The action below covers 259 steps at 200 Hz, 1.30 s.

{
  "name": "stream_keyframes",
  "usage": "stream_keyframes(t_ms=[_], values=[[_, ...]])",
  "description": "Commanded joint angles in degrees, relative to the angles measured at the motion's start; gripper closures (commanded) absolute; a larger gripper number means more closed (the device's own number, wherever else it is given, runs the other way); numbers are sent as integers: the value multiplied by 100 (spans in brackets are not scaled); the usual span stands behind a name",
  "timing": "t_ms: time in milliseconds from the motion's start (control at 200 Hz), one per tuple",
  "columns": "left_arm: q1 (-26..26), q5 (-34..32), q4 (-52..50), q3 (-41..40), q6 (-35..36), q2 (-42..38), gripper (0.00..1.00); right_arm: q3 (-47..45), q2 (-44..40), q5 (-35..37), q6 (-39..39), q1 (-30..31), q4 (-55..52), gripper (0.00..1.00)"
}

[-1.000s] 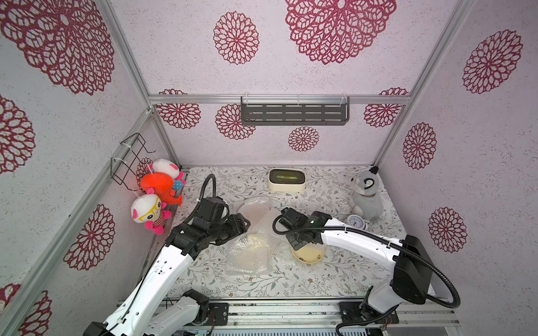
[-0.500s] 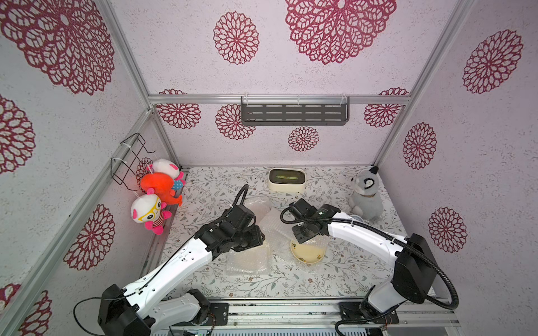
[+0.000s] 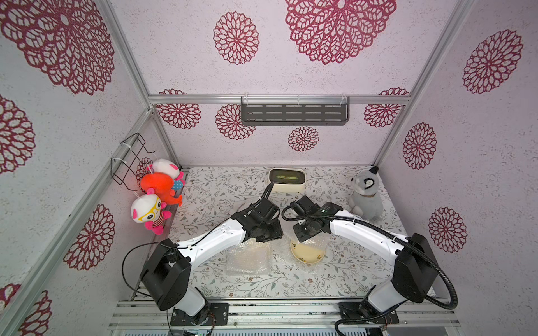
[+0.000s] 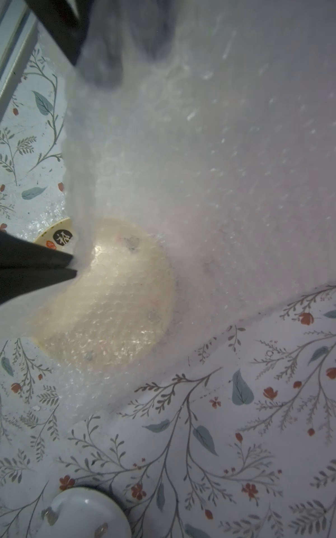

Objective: Unpack dinner plates from bubble wrap
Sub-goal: Unwrap the bubble wrap at the center of the board.

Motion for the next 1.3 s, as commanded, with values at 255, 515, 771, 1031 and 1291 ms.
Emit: stream_keyframes(t_ms=[255,515,771,1031,1291], values=[[-51,203,207,559,75,538,61,-348,-624,-873,-245,-250,145,72],[-59,169,119,501,56,436,61,-501,-526,-979,-234,-281,389,64],[-61,156,141,306,11,303,61,-524,-322,-988,-235,-347,563,77],[-68,116,166,65,40,223,61,-430,-348,-629,-92,-452,630,100],[-72,128,229,-100,71,187,61,-342,-401,-538,-2,-605,563,100]])
